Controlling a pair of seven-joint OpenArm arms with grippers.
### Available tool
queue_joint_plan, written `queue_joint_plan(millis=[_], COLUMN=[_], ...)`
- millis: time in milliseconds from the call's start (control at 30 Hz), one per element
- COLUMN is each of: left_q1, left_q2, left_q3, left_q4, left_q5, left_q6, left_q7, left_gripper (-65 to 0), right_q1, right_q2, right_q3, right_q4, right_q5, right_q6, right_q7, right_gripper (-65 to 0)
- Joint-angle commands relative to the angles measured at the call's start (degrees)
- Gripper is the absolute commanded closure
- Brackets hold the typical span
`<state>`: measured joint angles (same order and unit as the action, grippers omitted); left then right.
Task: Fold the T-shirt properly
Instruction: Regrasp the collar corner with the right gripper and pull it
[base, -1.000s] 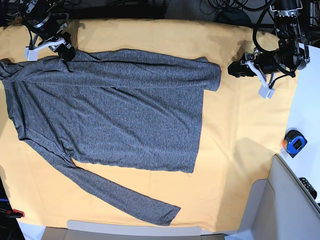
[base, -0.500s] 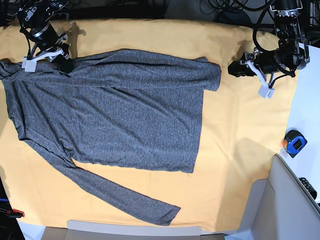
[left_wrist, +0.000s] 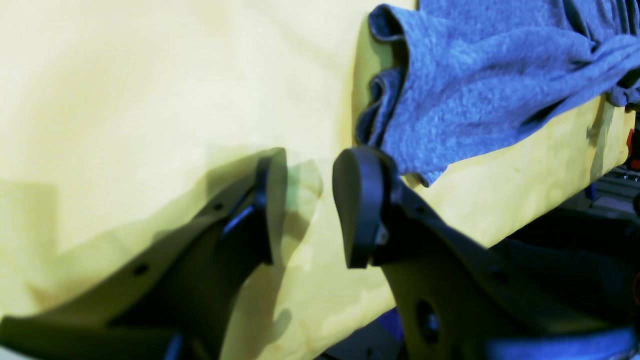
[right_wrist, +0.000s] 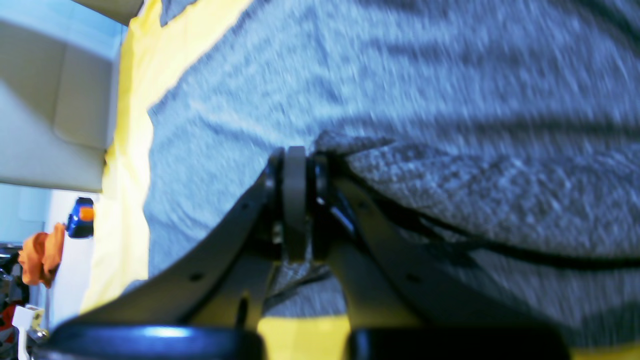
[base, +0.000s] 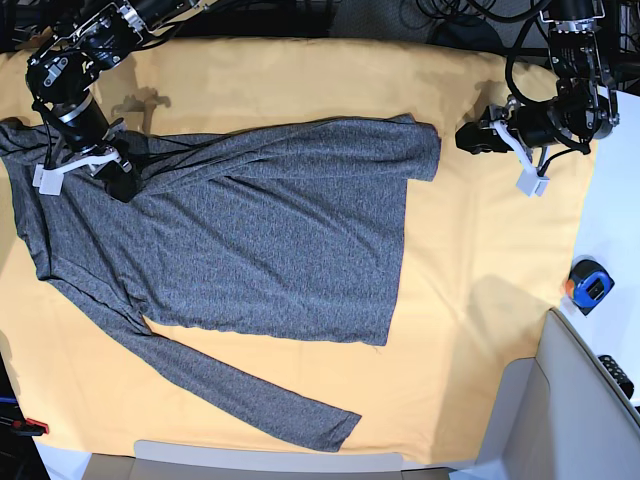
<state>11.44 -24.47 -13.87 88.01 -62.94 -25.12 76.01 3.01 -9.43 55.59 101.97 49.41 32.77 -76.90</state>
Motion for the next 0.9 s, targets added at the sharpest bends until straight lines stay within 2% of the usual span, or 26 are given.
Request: queue_joint_plan(millis=[0, 300, 433, 533, 600, 733, 867], left_q1=[-0.41, -0.41, -0.41, -0.41, -0.41, -0.32, -0.23], left_q2=[-0.89, -0.89, -0.89, -0.89, -0.89, -0.89, -0.89], left_q3=[-0.15, -0.07, 0.02, 0.02, 0.02, 0.02, 0.02], left_q4=[0.74, 0.74, 0.74, 0.74, 0.74, 0.74, 1.0], left_q5=[-0.76, -0.76, -0.76, -0.76, -0.76, -0.76, -0.76], left_q6=[-0.15, -0.15, -0.15, -0.15, -0.15, -0.15, -0.15], left_q7=[-0.62, -0.62, -0.62, -0.62, -0.62, -0.62, -0.62], left_gripper=[-19.6, -19.6, -19.6, -19.6, -19.6, -19.6, -19.6], right_q1=[1.7, 8.56, 9.26, 9.26, 9.26, 7.85, 5.21], right_q2=[0.43, 0.43, 0.43, 0.43, 0.43, 0.43, 1.04], right_q3=[-0.08, -0.08, -0.08, -0.08, -0.08, 0.1, 0.1], right_q4=[-0.48, -17.53, -20.7, -20.7, -20.7, -20.7, -18.85], right_q5=[0.92, -2.15, -2.24, -2.07, -1.36, 4.35, 10.15], right_q6=[0.15, 0.15, 0.15, 0.15, 0.24, 0.24, 0.24], right_q7=[0.9, 1.08, 1.08, 0.9, 0.82, 0.73, 0.73], right_gripper=[0.0, 0.0, -0.2, -7.5, -15.9, -30.7, -40.0])
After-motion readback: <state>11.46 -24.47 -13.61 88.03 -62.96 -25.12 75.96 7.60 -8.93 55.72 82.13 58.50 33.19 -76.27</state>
